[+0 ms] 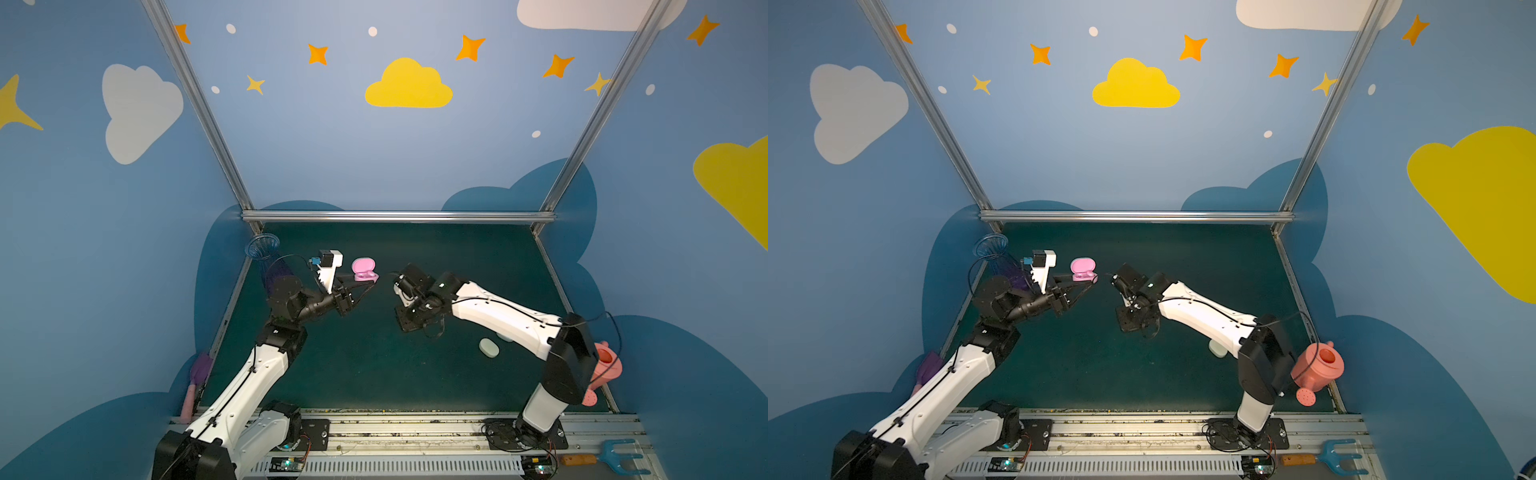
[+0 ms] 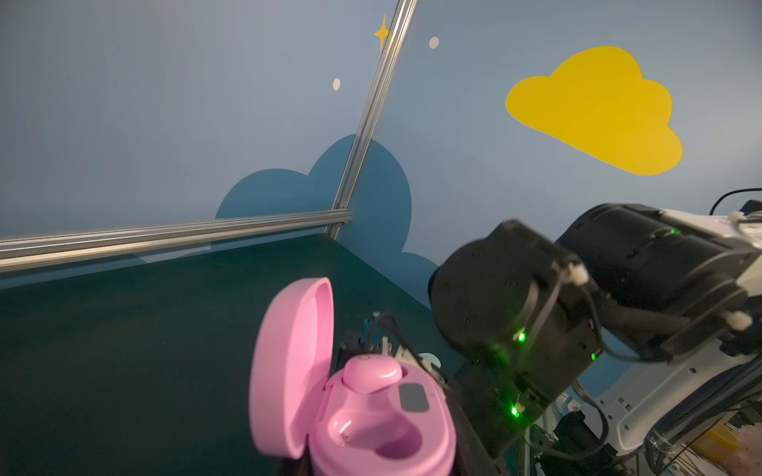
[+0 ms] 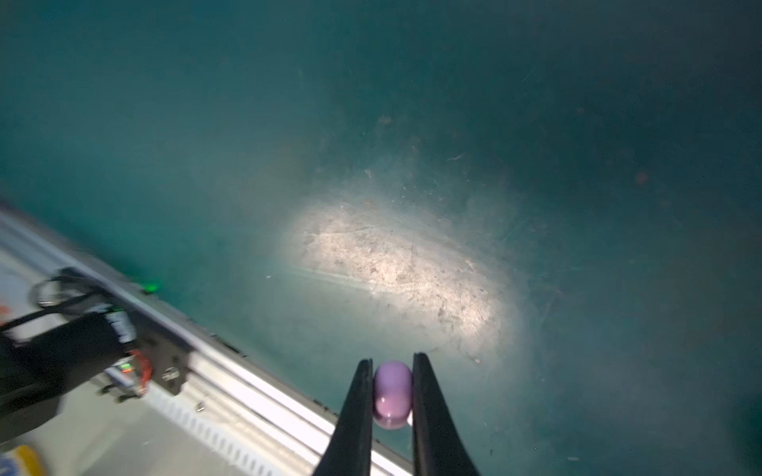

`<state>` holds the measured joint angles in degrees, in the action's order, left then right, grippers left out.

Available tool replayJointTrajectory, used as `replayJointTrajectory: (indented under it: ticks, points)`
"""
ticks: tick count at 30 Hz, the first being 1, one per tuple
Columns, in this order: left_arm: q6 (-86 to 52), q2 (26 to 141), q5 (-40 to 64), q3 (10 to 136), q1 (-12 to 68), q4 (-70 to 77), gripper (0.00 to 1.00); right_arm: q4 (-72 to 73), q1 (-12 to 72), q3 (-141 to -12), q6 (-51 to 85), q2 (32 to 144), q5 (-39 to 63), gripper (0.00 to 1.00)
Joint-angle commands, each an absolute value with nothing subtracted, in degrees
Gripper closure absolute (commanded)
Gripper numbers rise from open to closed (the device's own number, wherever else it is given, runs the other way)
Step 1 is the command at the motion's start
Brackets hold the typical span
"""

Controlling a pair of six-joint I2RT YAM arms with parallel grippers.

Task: Insert wireless bluetooth earbuds into charging case
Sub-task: Insert the wireless bluetooth earbud into the charging case.

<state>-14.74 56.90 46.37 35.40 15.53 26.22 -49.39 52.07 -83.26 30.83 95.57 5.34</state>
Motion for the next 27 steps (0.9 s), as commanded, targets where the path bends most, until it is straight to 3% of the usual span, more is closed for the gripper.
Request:
replayJointTrajectory:
  ticks: [1, 11, 20, 27]
  points:
    - [-12.6, 57.9, 43.6, 33.6, 18.7, 29.2, 0.91, -48.7, 49.5, -82.3, 30.0, 89.6, 9.5, 0.87]
    - [-8.5, 62.7, 44.5, 32.9, 26.4, 37.5, 0.91, -48.0, 43.7, -84.1, 32.2, 76.0, 14.8, 0.86]
    - [-7.8, 72.2, 48.3, 36.8, 31.7, 48.1, 0.9, -40.3, 41.9, -85.6, 38.5, 70.3, 22.0, 0.86]
    - [-5.6, 73.1, 49.3, 39.5, 34.2, 48.7, 0.9, -30.9, 41.9, -80.9, 44.7, 68.6, 25.7, 0.86]
